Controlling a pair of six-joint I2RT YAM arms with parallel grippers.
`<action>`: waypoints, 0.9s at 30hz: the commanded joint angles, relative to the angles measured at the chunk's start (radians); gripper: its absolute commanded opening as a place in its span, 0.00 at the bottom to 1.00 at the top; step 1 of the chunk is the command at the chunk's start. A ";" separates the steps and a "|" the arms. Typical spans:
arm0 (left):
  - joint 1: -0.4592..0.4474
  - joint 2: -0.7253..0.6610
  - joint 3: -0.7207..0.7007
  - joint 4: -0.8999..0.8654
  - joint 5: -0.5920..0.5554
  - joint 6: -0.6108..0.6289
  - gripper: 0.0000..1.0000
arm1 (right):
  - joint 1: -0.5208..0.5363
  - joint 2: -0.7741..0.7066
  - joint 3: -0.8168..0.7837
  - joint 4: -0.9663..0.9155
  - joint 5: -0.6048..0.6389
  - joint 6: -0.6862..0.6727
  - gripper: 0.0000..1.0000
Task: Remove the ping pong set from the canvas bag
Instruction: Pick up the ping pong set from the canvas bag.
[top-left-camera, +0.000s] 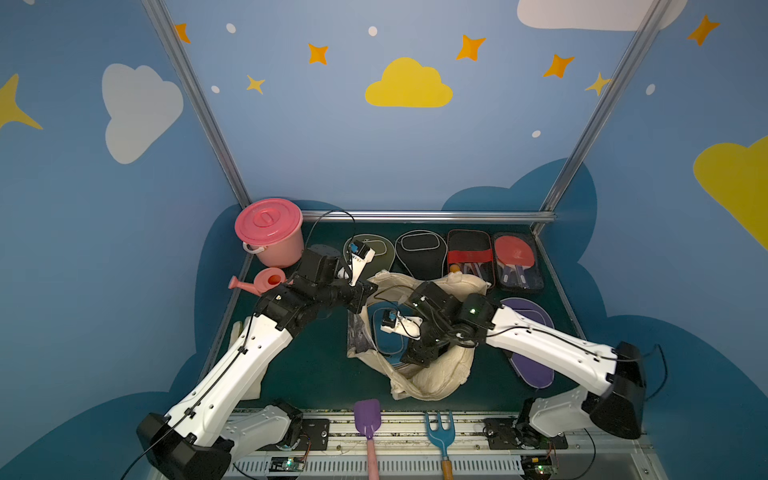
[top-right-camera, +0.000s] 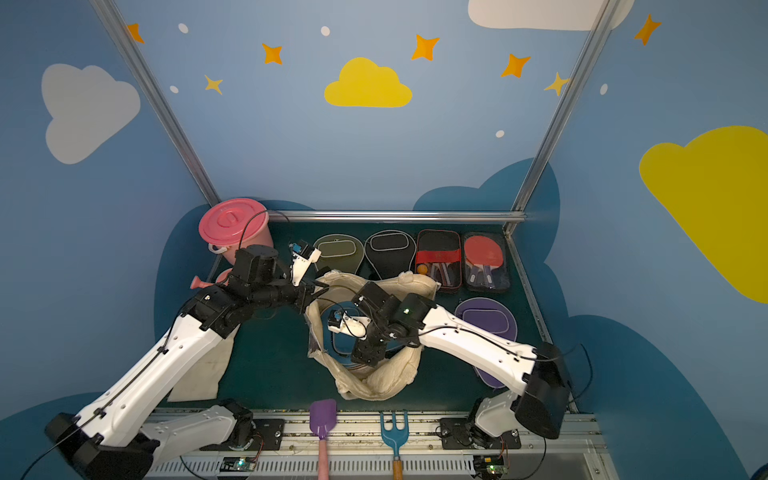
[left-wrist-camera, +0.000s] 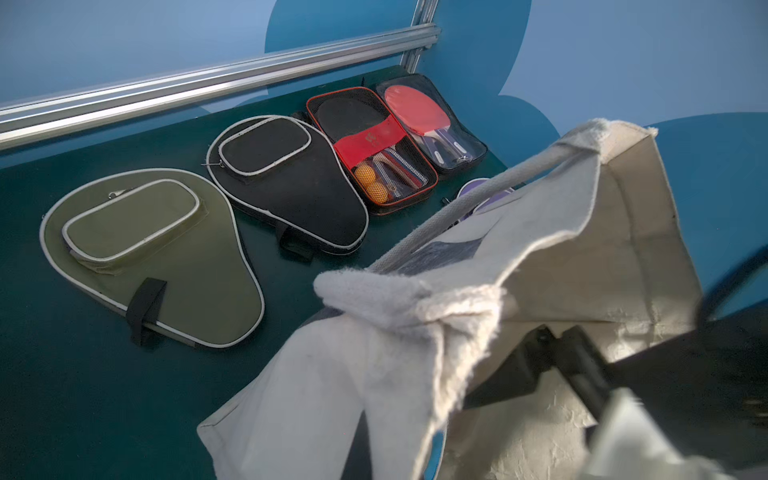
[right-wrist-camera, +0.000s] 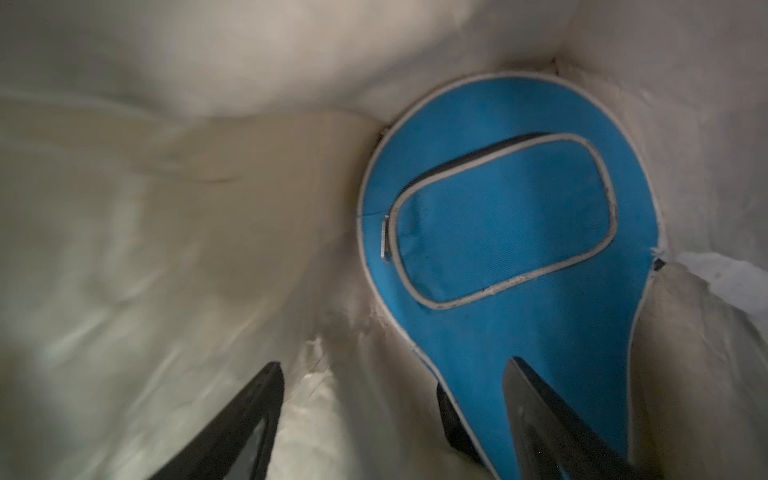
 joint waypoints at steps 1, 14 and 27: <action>-0.002 0.014 0.008 0.119 0.047 -0.005 0.04 | -0.077 0.036 0.028 0.087 -0.003 -0.012 0.81; -0.002 0.137 -0.048 0.222 0.228 -0.015 0.04 | -0.297 0.348 0.187 0.067 -0.106 -0.078 0.81; 0.001 0.210 -0.007 0.203 0.267 0.019 0.04 | -0.382 0.566 0.298 -0.105 -0.221 -0.103 0.81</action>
